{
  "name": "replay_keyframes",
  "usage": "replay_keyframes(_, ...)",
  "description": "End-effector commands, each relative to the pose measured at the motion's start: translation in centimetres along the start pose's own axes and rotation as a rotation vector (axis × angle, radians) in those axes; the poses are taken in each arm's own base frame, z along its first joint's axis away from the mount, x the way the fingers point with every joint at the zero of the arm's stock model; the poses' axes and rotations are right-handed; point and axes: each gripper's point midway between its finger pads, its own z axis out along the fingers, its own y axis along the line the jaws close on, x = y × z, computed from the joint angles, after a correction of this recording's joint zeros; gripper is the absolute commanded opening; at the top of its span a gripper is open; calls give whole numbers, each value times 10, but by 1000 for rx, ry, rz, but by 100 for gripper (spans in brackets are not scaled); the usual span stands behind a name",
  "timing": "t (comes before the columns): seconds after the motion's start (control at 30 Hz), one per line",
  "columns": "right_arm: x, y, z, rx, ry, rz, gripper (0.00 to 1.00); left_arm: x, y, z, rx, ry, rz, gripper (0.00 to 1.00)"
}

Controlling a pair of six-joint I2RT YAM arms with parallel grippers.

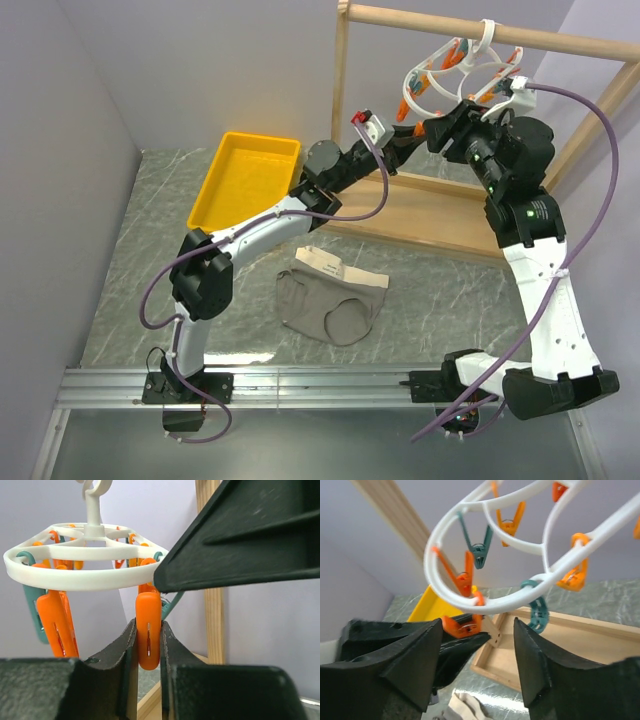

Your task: Clip the underwear to the hanger

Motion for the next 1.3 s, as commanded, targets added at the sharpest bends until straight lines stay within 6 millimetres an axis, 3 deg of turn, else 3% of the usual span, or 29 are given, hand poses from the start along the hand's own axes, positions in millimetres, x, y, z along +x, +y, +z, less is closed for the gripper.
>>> replay_keyframes(0.0,-11,25,-13,-135,-3,-33,67,-24,-7,5,62,-61,-38,0)
replay_keyframes(0.3,-2,24,1,-145,45,-15,72,-27,-6,4,113,-56,-82,0)
replay_keyframes(0.57,-3,25,14,-150,37,16,67,-24,-15,3,160,-46,-92,1)
replay_keyframes(0.77,-6,24,18,-145,17,23,51,-20,-16,3,172,-29,-94,0)
replay_keyframes(0.93,-5,21,20,-134,15,13,32,-15,-17,3,180,-14,-104,1)
replay_keyframes(1.03,-6,20,19,-130,13,7,21,-16,-18,3,179,-9,-103,20)
replay_keyframes(1.27,-6,20,19,-126,12,-5,2,-14,-8,-15,146,41,-134,52)
